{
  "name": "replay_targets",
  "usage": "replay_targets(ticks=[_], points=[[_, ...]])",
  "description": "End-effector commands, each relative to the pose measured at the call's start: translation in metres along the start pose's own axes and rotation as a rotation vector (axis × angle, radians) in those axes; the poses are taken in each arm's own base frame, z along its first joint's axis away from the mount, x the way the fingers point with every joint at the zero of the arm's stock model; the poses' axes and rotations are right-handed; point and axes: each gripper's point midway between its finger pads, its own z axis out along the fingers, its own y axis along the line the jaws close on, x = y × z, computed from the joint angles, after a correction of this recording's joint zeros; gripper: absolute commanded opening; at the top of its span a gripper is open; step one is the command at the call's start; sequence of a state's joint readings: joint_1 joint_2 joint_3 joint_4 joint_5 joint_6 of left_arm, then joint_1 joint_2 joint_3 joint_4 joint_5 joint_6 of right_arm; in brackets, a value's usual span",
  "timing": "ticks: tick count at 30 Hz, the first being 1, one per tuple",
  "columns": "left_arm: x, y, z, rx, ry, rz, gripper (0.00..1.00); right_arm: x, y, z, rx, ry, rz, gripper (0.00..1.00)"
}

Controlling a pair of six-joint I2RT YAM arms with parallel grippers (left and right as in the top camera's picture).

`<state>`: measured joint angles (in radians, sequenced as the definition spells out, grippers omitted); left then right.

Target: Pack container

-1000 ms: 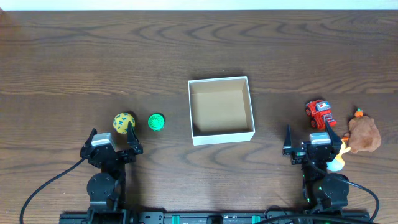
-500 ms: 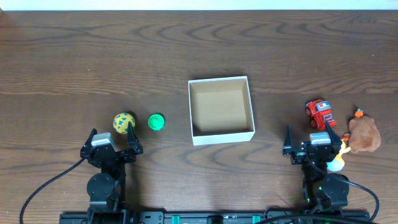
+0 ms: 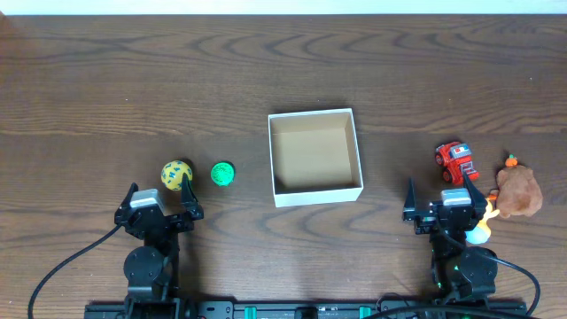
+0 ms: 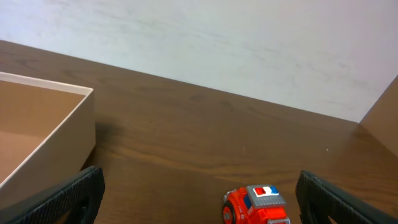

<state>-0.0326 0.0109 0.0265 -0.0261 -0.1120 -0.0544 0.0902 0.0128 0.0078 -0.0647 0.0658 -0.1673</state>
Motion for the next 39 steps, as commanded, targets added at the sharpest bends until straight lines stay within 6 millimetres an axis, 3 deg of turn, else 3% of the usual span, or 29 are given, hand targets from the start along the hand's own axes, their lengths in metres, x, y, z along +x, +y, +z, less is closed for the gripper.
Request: replay_targets(ticks=[1,22,30,34,39], points=[[0.017,0.006,0.001,-0.025,0.048,0.017,0.98,0.001,0.000,0.000,-0.001,0.001,-0.013,0.99],[0.017,0.006,0.001,-0.025,0.048,0.017,0.98,0.001,0.002,0.000,-0.012,0.000,-0.013,0.99],[0.016,0.006,0.001,-0.025,0.046,0.004,0.98,-0.003,0.022,-0.002,-0.131,-0.019,0.053,0.99],[-0.004,0.004,-0.002,-0.022,0.019,-0.061,0.98,-0.009,0.021,-0.002,-0.131,-0.012,0.149,0.99],[-0.044,-0.001,-0.005,-0.023,0.016,-0.072,0.98,-0.035,0.002,-0.003,-0.052,0.009,0.156,0.99]])
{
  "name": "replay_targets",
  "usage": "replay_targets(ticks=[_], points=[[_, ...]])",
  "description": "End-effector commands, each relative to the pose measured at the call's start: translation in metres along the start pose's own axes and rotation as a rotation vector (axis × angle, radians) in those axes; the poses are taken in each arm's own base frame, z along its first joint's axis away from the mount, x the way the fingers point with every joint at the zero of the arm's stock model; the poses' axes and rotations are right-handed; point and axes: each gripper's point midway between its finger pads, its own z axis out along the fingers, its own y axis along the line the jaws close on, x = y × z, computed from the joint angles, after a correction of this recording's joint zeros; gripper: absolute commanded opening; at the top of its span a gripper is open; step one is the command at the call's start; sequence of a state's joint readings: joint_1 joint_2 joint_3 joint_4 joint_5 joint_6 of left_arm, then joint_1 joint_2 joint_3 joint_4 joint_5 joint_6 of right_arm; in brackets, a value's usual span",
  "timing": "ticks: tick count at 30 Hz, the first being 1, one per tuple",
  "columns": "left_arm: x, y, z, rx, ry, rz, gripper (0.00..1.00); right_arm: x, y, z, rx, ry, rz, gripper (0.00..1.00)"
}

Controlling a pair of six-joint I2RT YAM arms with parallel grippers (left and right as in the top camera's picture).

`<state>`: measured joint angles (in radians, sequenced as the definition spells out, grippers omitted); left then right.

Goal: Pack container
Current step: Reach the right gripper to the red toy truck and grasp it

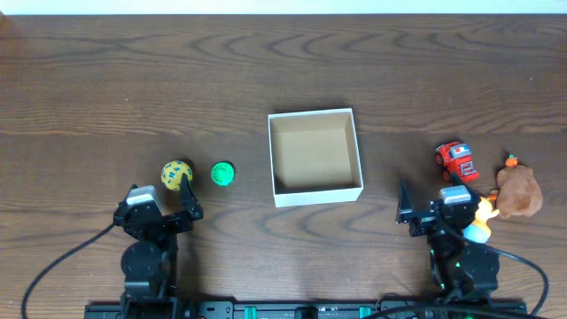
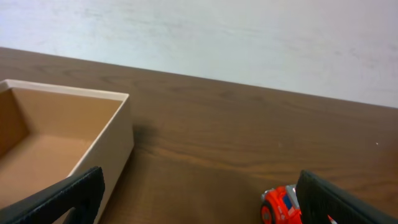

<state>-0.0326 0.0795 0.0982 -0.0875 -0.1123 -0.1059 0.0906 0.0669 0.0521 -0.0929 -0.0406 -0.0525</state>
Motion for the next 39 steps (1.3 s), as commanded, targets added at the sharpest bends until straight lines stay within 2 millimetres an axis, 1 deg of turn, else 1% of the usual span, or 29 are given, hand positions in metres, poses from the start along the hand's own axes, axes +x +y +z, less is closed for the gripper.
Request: replay_targets(ticks=[1,4,6,9,11,13,15,19,22,25,27,30,31,33,34,39], points=[[-0.044,-0.003,-0.005,-0.016,-0.021,-0.030,0.98,-0.035,-0.015,-0.004,0.075,-0.005,0.042,0.99],[-0.059,-0.006,-0.002,-0.033,0.066,-0.020,0.98,-0.049,-0.024,0.001,0.106,0.076,0.045,0.99],[-0.070,-0.009,0.002,-0.046,0.136,-0.007,0.98,-0.058,-0.033,0.008,0.133,0.155,0.052,0.99],[-0.083,-0.011,0.009,-0.070,0.241,0.001,0.98,-0.073,-0.053,0.024,0.188,0.288,0.071,0.99],[-0.088,-0.013,0.014,-0.083,0.312,0.007,0.98,-0.084,-0.068,0.037,0.213,0.381,0.090,0.99],[-0.089,-0.014,0.018,-0.098,0.381,0.013,0.98,-0.092,-0.081,0.049,0.216,0.475,0.118,0.99],[-0.087,-0.015,0.022,-0.106,0.434,0.018,0.98,-0.090,-0.090,0.060,0.175,0.600,0.104,0.99],[-0.080,-0.015,0.027,-0.113,0.488,0.025,0.98,-0.072,-0.113,0.071,0.161,0.856,0.123,0.99],[-0.078,-0.015,0.028,-0.116,0.500,0.028,0.98,-0.061,-0.122,0.086,0.157,0.940,0.153,0.99],[-0.077,-0.014,0.027,-0.116,0.503,0.028,0.98,-0.045,-0.126,0.095,0.135,1.000,0.123,0.99],[-0.076,-0.014,0.027,-0.117,0.506,0.029,0.98,-0.030,-0.126,0.098,0.080,1.053,0.057,0.99],[-0.076,-0.014,0.027,-0.117,0.506,0.029,0.98,0.002,-0.123,0.098,-0.015,1.166,-0.013,0.99],[-0.077,-0.014,0.027,-0.117,0.505,0.029,0.98,0.012,-0.125,0.098,-0.026,1.198,-0.026,0.99],[-0.077,-0.014,0.027,-0.117,0.505,0.029,0.98,0.033,-0.135,0.100,0.016,1.269,-0.040,0.99],[-0.076,-0.014,0.027,-0.117,0.505,0.029,0.98,0.041,-0.137,0.101,0.017,1.291,-0.038,0.99],[-0.076,-0.014,0.027,-0.117,0.505,0.029,0.98,0.082,-0.134,0.104,-0.022,1.399,-0.010,0.99]])
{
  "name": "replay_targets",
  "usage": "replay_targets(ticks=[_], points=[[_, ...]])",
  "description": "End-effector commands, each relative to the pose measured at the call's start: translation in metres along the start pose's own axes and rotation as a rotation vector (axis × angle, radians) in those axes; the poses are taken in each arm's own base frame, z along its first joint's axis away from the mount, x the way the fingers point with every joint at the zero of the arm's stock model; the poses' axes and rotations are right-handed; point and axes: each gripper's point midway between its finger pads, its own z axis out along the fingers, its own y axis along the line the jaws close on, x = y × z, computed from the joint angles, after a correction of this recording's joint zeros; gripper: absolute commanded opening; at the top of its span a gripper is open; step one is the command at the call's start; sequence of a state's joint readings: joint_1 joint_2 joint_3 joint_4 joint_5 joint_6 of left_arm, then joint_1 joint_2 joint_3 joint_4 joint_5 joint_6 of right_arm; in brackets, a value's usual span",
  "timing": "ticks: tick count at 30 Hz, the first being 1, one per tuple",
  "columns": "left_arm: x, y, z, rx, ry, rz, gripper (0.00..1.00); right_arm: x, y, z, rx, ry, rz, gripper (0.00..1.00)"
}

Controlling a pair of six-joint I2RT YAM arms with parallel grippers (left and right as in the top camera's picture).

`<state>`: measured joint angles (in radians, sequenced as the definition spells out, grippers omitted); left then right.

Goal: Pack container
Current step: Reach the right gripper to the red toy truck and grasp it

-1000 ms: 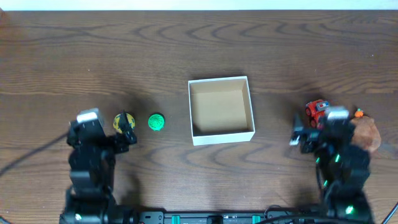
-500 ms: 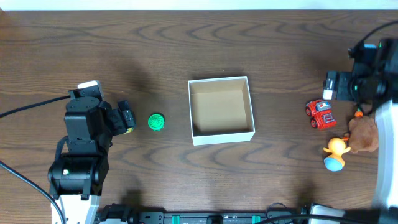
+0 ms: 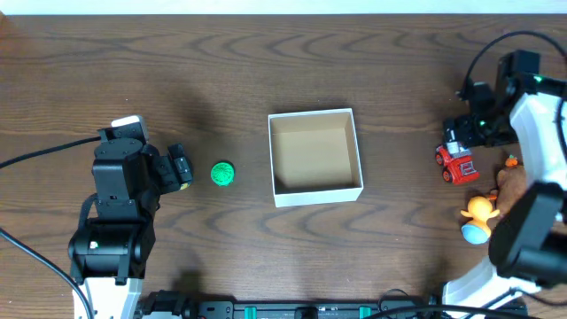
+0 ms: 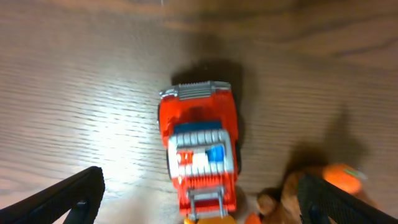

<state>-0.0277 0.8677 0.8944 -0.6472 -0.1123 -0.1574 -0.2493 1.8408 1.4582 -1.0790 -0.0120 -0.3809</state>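
The open white box point(image 3: 314, 158) stands mid-table with nothing showing inside it. My right gripper point(image 3: 461, 142) hovers open over the red toy truck point(image 3: 458, 164). In the right wrist view the truck point(image 4: 200, 149) lies between and beyond the two spread fingertips point(image 4: 62, 199), which do not touch it. My left gripper point(image 3: 174, 167) is down over the yellow patterned ball point(image 3: 184, 176), which is mostly hidden. Whether its fingers are open or shut is not clear. A green ball point(image 3: 222, 174) lies just right of it.
A yellow duck point(image 3: 477, 218) and a brown plush toy point(image 3: 516, 190) with an orange bit point(image 4: 341, 176) lie close to the truck on the right. The right arm point(image 3: 540, 115) reaches across the table's right edge area. Cables trail from both arms.
Both arms have left their rest poses near the front edge. The right gripper now points down over the red truck. The left gripper now sits over the yellow ball.
At first both grippers stood open at the front edge, with the toys lying beside the box. Then the right wrist had turned a little toward the box. Now each gripper is over a toy: the right over the truck, the left over the yellow ball.
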Motion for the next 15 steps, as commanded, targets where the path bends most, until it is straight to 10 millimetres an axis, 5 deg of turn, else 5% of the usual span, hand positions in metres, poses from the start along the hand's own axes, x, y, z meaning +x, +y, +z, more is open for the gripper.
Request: replay_targets(ticks=[1,8,15], points=[[-0.010,0.001,-0.005,-0.002,-0.027,-0.013,0.98,0.002,-0.006,0.019,0.001,0.058,-0.026,0.99],[-0.010,0.001,-0.005,-0.002,-0.026,-0.013,0.98,0.007,-0.003,0.047,-0.030,0.124,-0.010,0.94],[-0.010,0.001,-0.005,-0.002,-0.026,-0.013,0.98,0.006,-0.004,0.049,-0.027,0.122,0.014,0.73]])
